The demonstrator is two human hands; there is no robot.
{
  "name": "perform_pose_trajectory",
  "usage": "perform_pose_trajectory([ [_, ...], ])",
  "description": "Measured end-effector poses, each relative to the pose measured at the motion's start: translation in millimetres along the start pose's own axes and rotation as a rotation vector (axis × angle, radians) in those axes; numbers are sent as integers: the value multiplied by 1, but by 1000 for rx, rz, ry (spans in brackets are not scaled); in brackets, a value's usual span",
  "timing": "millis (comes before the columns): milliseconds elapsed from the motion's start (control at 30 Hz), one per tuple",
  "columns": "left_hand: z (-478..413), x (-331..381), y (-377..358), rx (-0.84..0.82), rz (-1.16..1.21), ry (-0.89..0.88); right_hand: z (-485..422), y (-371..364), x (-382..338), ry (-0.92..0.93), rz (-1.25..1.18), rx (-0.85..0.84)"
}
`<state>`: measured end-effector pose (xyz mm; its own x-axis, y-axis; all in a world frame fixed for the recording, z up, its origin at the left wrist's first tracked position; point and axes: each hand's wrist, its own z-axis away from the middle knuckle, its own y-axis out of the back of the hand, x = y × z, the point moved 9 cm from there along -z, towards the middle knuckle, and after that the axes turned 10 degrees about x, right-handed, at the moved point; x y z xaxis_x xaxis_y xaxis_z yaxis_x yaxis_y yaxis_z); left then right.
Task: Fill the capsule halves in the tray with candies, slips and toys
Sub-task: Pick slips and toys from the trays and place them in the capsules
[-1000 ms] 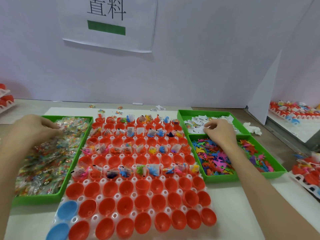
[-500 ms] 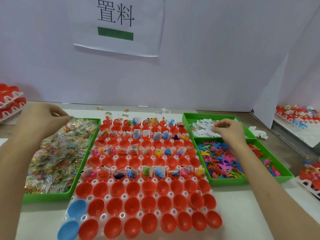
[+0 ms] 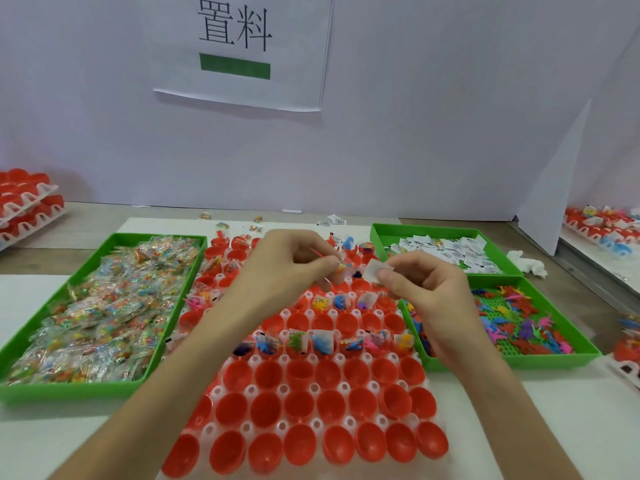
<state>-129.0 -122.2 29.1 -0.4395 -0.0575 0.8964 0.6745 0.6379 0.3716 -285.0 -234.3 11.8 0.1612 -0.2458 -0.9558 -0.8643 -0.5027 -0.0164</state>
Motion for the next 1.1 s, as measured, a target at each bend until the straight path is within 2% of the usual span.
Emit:
perform_pose_trajectory([
  [200,3,1,-19,-73,-7,-42,7,-11,-3,47,45,-65],
  [467,9,12,-27,-160,1,-103,9,-12,-8,103,190,-43],
  [767,9,12,-22,-154,3,-96,9,-14,-11,139,234,-123],
  [833,8,10,-22,-138,6,-73,2,0,-13,149,273,-83],
  [900,8,7,-21,-124,12,-58,-9,29,-15,169,322,56],
  [1000,7,6,-18,-109,28,-46,-19,71,-4,144,544,218],
  [1100,7,5,-19,-119,17,-34,-23,88,32,-34,899,114],
])
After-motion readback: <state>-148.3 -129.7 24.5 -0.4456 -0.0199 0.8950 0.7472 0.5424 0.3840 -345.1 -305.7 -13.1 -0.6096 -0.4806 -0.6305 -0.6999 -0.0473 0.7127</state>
